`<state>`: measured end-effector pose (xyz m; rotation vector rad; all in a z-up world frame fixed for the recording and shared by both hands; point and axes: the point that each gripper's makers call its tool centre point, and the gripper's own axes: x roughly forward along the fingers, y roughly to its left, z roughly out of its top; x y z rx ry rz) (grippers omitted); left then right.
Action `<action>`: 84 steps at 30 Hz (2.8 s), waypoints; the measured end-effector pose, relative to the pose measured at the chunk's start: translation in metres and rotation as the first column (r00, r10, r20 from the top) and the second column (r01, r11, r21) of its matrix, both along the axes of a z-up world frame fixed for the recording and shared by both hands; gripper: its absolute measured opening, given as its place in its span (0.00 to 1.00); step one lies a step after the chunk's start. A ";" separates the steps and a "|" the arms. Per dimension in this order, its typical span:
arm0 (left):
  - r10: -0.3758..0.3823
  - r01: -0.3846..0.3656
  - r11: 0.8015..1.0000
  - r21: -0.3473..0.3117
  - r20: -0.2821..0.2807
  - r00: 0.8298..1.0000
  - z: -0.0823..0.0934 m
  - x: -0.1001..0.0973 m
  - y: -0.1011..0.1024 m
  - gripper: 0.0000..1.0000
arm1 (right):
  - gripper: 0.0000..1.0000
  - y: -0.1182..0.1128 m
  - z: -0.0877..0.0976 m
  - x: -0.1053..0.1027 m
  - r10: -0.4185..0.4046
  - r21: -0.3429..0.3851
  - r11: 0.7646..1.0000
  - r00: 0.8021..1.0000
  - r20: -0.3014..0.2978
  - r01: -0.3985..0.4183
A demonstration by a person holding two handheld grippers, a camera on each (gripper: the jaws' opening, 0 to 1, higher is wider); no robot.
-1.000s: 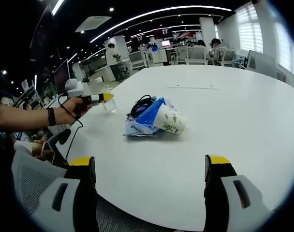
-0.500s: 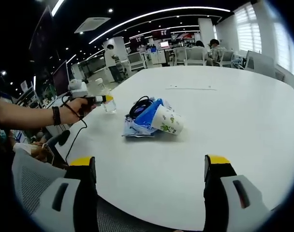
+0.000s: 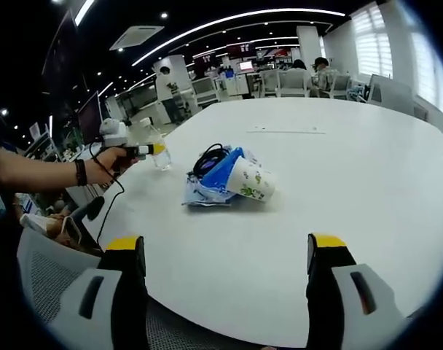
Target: Arrange the tabletop items into an orderly group along one side of the table until the central work area is clear of visible clutter.
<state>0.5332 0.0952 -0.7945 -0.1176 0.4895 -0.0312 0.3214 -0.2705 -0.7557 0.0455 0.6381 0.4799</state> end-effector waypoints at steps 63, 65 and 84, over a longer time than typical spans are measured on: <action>-0.599 0.546 0.787 -0.287 -0.143 0.788 -0.027 -0.079 -0.322 0.27 | 0.91 0.002 0.012 0.000 0.009 0.054 0.998 0.999 0.037 -0.011; -0.607 0.559 0.787 -0.259 -0.172 0.776 -0.033 -0.081 -0.322 0.11 | 0.91 0.001 0.012 0.001 0.006 0.055 0.998 0.999 0.037 -0.009; -0.539 0.517 0.823 -0.234 -0.038 0.841 0.036 -0.067 -0.289 0.00 | 0.90 0.004 0.012 0.000 0.007 0.056 0.998 0.999 0.041 -0.009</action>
